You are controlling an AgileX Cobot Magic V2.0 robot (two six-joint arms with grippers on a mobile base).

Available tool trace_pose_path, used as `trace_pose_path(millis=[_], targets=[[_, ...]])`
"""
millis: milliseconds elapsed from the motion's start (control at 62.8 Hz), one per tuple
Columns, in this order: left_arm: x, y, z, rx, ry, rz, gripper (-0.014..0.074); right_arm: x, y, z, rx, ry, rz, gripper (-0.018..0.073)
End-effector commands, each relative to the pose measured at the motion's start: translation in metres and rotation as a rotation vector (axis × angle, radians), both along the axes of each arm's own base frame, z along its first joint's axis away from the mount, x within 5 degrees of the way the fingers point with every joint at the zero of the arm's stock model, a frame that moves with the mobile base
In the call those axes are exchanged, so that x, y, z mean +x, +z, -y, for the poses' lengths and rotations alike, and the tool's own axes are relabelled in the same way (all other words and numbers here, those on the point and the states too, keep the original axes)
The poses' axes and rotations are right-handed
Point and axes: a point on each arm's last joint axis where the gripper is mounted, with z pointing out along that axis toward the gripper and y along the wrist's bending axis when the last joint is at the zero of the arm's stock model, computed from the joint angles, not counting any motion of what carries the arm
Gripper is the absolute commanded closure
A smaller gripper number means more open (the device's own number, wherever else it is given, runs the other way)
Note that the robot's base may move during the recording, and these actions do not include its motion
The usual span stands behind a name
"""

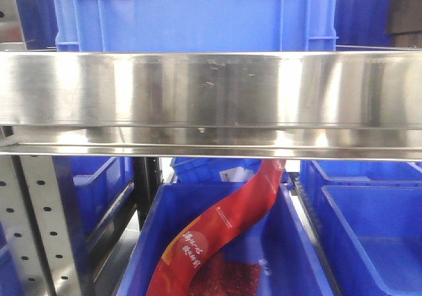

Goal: Grab PVC pipe and place in blue bin

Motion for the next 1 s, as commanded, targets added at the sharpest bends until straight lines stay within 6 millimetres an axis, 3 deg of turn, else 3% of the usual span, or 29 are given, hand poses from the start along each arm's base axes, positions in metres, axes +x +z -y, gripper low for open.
trace_pose_path(millis=[0,398,988], targets=[[-0.009,-0.007,-0.003,-0.017,0.002,0.009,0.0708,-0.006,-0.005,0.002,0.015,-0.013,0.02,0.0721],[-0.037,-0.045,-0.014,-0.059,0.009,-0.021,0.0708,-0.028,-0.035,0.007,0.028,-0.037,0.049,0.0721],[-0.063,-0.078,-0.033,-0.062,0.137,-0.073,0.0708,-0.045,-0.09,0.012,0.01,-0.072,0.048,0.0721]])
